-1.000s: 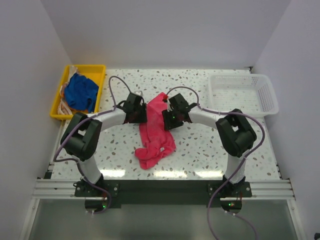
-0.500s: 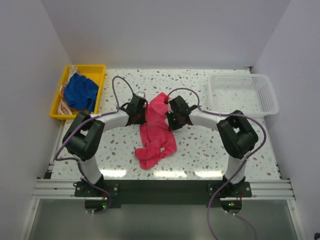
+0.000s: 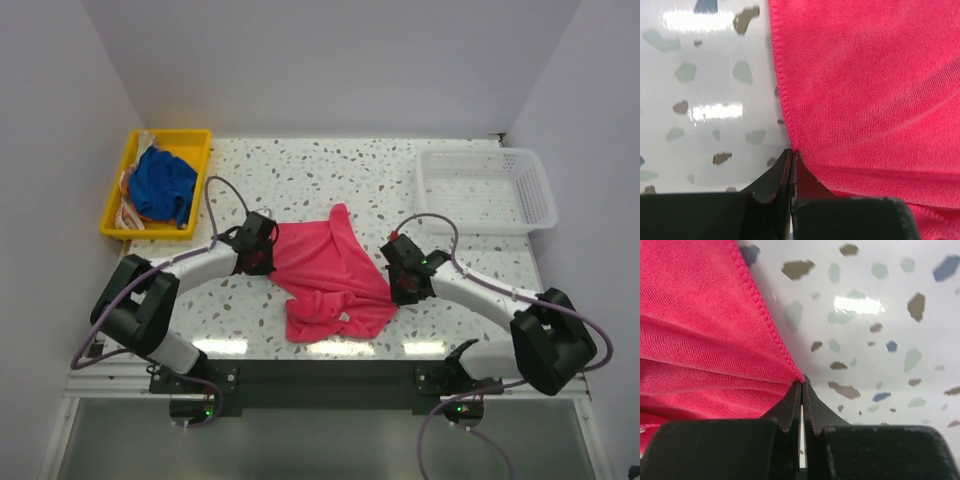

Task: Fold and stack the towels
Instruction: Flatten out the crumpled towel

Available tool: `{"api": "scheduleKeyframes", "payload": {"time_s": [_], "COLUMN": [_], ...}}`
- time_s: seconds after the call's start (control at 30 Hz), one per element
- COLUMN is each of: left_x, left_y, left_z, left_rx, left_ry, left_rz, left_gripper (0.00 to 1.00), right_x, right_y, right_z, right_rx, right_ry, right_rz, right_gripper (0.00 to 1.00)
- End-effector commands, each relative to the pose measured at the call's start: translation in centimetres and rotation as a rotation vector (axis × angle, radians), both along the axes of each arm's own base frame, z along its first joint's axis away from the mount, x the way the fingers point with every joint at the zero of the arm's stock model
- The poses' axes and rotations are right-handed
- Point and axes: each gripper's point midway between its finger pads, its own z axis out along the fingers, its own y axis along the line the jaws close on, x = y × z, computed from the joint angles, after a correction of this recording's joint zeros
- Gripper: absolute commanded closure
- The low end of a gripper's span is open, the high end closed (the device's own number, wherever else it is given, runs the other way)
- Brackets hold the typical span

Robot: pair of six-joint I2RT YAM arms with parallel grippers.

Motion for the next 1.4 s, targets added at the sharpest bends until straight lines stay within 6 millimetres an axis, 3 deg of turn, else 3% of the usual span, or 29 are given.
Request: {"api": "scheduleKeyframes", "payload": {"time_s": [0.0,0.23,0.3,0.33,0.37,0.4,0.43,0.47,0.5,0.57,0.6,0.67,0.73,0.77,0.8,0.83,0.87,0.93,1.03,1.17,1.37], "left_x": [-7.1,-8.2,-7.9,-7.6,-6.5,-6.1,-5.4,-4.0,-3.3,-1.2,-0.3,1.7,3.4,4.6,5.4,6.1,6.8,8.1,8.6,8.9,9.2], "left_y": [2.2,3.0,3.2,3.2,3.0,3.0,3.2,2.9,3.0,3.5,3.6,4.2,4.7,4.5,4.7,5.0,5.0,5.4,5.1,4.7,4.8], "left_z": [-2.5,-2.4,-1.9,-1.6,-0.5,0.1,0.9,2.4,3.2,5.2,5.8,6.6,6.7,6.7,6.6,6.5,5.9,5.7,4.0,2.6,2.0], "left_rx": [0.038,0.048,0.053,0.056,0.049,0.054,0.055,0.044,0.042,0.039,0.035,0.044,0.05,0.05,0.052,0.055,0.052,0.047,0.036,0.031,0.039], "left_ry": [0.236,0.249,0.236,0.23,0.197,0.19,0.169,0.12,0.097,0.026,-0.007,-0.046,-0.062,-0.059,-0.067,-0.071,-0.063,-0.069,-0.021,0.013,0.022], "left_rz": [-0.001,0.009,0.008,0.005,0.004,0.004,0.002,0.007,0.008,0.023,0.026,0.023,0.009,0.005,0.009,0.01,0.012,0.025,0.016,0.016,0.028], "left_gripper": [1.0,1.0,0.92,0.84,0.77,0.65,0.6,0.48,0.42,0.34,0.28,0.27,0.27,0.28,0.3,0.31,0.33,0.35,0.37,0.38,0.38], "right_x": [-1.5,-2.4,-1.5,-1.0,-0.4,0.9,1.5,2.2,3.7,5.5,7.1,9.2,12.1,13.1,14.4,15.6,16.5,18.7,21.2,23.1,24.8], "right_y": [-2.0,-3.2,-2.4,-1.9,-1.5,-0.6,-0.2,0.0,0.9,1.9,2.8,3.4,4.9,5.6,6.3,6.7,7.0,7.5,8.3,8.8,10.5], "right_z": [0.8,1.7,2.9,3.6,4.2,5.9,6.5,7.2,9.2,10.2,11.7,11.4,13.0,11.8,12.5,12.3,10.8,11.0,9.7,7.5,4.7], "right_rx": [-0.022,-0.026,0.003,0.017,0.028,0.05,0.046,0.035,0.057,0.038,0.048,0.004,0.028,0.054,0.085,0.105,0.109,0.109,0.112,0.113,0.142], "right_ry": [-0.019,-0.045,-0.073,-0.084,-0.098,-0.14,-0.148,-0.167,-0.215,-0.246,-0.284,-0.269,-0.335,-0.299,-0.317,-0.321,-0.284,-0.301,-0.305,-0.283,-0.258], "right_rz": [-0.13,-0.174,-0.149,-0.136,-0.119,-0.077,-0.058,-0.01,0.012,0.095,0.121,0.185,0.206,0.24,0.25,0.255,0.281,0.296,0.326,0.362,0.399], "right_gripper": [0.99,0.99,0.89,0.72,0.65,0.58,0.48,0.44,0.41,0.37,0.37,0.38,0.44,0.46,0.47,0.49,0.5,0.5,0.51,0.51,0.52]}}
